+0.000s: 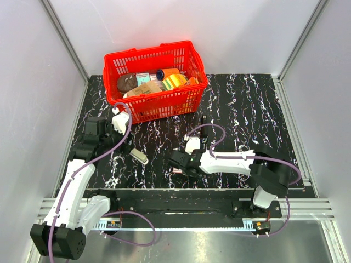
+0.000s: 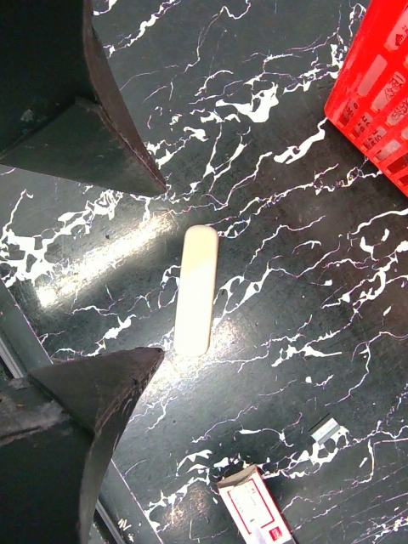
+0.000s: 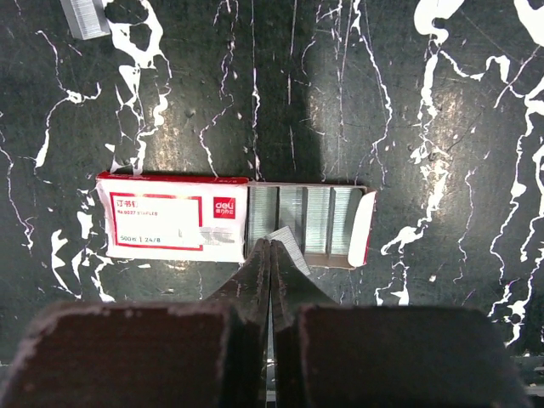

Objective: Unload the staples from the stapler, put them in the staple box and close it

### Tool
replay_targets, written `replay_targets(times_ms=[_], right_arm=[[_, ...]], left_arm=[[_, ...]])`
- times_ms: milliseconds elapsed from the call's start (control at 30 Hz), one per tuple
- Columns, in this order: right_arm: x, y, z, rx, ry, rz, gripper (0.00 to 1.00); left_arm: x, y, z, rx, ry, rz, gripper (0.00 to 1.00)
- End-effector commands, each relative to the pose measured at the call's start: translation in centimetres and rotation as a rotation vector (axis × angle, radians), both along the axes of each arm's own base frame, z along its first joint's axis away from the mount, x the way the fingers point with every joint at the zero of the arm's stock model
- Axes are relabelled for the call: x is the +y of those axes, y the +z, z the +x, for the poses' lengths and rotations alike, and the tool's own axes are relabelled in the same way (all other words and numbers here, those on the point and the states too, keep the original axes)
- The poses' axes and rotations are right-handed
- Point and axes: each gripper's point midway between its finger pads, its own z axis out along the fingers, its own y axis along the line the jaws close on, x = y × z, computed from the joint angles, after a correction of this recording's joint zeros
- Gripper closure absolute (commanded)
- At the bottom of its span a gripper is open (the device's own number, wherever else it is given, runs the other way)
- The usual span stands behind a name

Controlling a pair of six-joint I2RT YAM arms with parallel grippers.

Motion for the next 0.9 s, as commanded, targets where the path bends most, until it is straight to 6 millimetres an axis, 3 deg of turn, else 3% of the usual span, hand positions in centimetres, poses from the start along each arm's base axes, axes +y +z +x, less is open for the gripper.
replay_targets(times_ms=[0, 200, 433, 600, 867], right_arm=[[1.7, 1.0, 0.6, -0.009, 0.008, 0.050, 1.00], [1.5, 1.2, 0.7, -0.015, 0.014, 0.043, 1.00], [-0.7, 3.7, 0.4, -0.067, 0.000, 0.078, 0.94], [-2.1, 2.2, -0.7, -0.029, 0.000, 0.068, 1.00], [-1.9, 1.0, -1.2, 0.002, 0.028, 0.065, 1.00]], left_arm=[[-0.2, 1.7, 0.8, -0.068, -0.006, -0.017, 0.23], [-0.4, 1.7, 0.8, -0.064, -0.014, -0.024, 0.23], [-0.3, 1.8, 0.9, -0.068, -0.012, -0.020, 0.23], [-0.4, 1.9, 0.9, -0.070, -0.012, -0.023, 0.23], [-0.3, 2.0, 0.8, -0.068, -0.009, -0.021, 0.23]])
